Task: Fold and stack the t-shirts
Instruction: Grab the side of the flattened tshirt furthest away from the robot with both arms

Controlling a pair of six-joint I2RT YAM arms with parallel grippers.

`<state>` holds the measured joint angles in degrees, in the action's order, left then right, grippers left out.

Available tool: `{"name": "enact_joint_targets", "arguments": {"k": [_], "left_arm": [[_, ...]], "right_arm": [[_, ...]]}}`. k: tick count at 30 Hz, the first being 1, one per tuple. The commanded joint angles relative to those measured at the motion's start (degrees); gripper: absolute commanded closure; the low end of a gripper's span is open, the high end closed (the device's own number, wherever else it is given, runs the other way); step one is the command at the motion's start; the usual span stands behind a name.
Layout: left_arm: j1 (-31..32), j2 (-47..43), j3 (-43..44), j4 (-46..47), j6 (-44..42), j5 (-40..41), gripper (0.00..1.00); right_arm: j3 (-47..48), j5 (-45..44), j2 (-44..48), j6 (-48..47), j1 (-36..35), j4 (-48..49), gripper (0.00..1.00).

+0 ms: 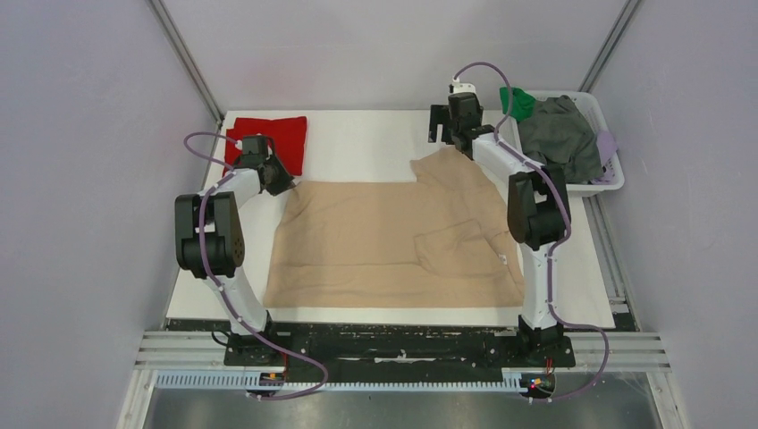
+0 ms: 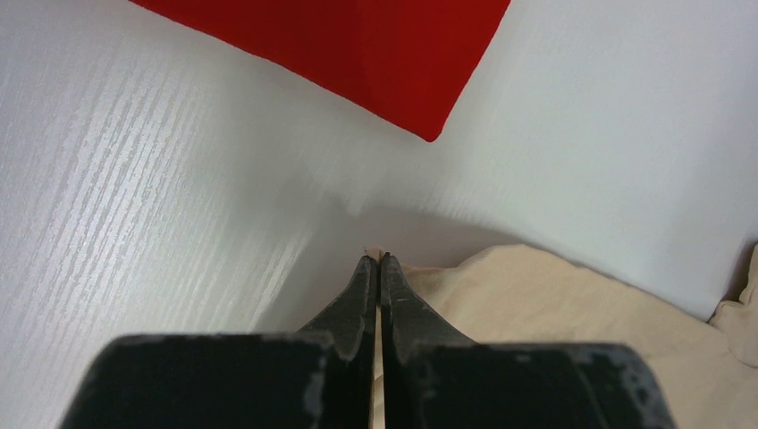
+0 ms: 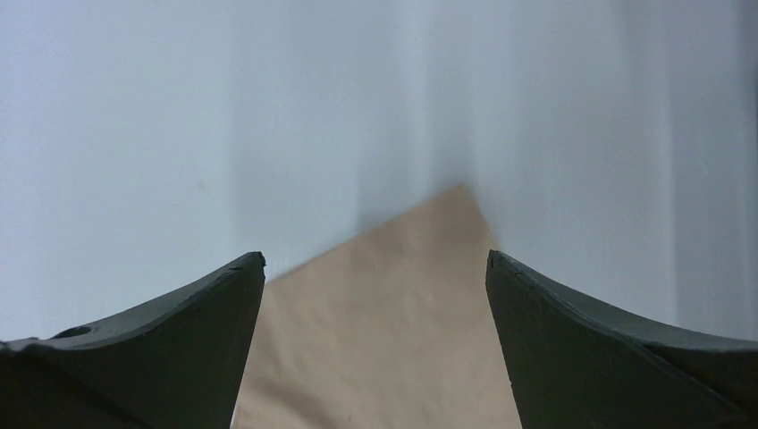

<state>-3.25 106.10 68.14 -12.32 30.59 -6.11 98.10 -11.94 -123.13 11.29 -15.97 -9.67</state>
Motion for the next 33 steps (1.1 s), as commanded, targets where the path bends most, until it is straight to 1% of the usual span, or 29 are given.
{"name": "enact_joint_targets", "arguments": {"k": [1, 5, 10, 13, 15, 23, 25, 26, 30, 32, 33], "left_arm": [[0.2, -2.8, 0.1, 0.9, -2.4, -1.0, 0.98], [0.2, -3.2, 0.1, 0.9, -2.3, -0.9, 0.98], [0.3, -2.1, 0.8, 1.3, -2.0, -0.7, 0.98], [0.3, -1.7, 0.8, 1.3, -2.0, -0.6, 0.98], [0.4, -1.5, 0.9, 1.2, -1.9, -0.5, 0.98], [0.5, -1.2, 1.5, 0.4, -1.9, -0.2, 0.98], [0.6, -1.3, 1.5, 0.4, -1.9, 0.0, 0.98], [0.8, -1.4, 1.5, 0.4, -1.8, -0.1, 0.98], [1.0, -1.6, 2.1, -0.2, -1.9, -0.2, 0.98], [1.2, -1.8, 2.7, -1.1, -1.9, 0.1, 0.98], [1.3, -2.2, 2.8, -1.5, -2.0, 0.5, 0.98]], "right_arm": [[10.2, -3.8, -8.2, -2.4, 1.0, 1.6, 0.06], [14.0, -2.0, -14.3, -2.5, 2.3, 3.6, 0.08], [14.4, -0.3, -17.4, -1.6, 2.7, 3.4, 0.12], [9.1, 1.3, -15.4, -0.8, 2.7, 5.0, 0.15], [6.2, 0.7, -13.7, -0.7, 2.7, 5.6, 0.17], [-4.3, 0.1, -7.4, 0.0, 2.4, 8.1, 0.34], [-5.4, 0.1, -6.5, 0.2, 2.3, 8.6, 0.42], [-5.9, 0.3, -6.3, 0.5, 2.3, 9.1, 0.49], [-4.3, 0.3, -6.3, 0.3, 2.2, 10.8, 0.85], [-3.2, -0.2, -5.7, -0.2, 2.2, 10.7, 0.98], [-3.0, -0.3, -4.8, -0.6, 2.2, 10.7, 1.00]]}}
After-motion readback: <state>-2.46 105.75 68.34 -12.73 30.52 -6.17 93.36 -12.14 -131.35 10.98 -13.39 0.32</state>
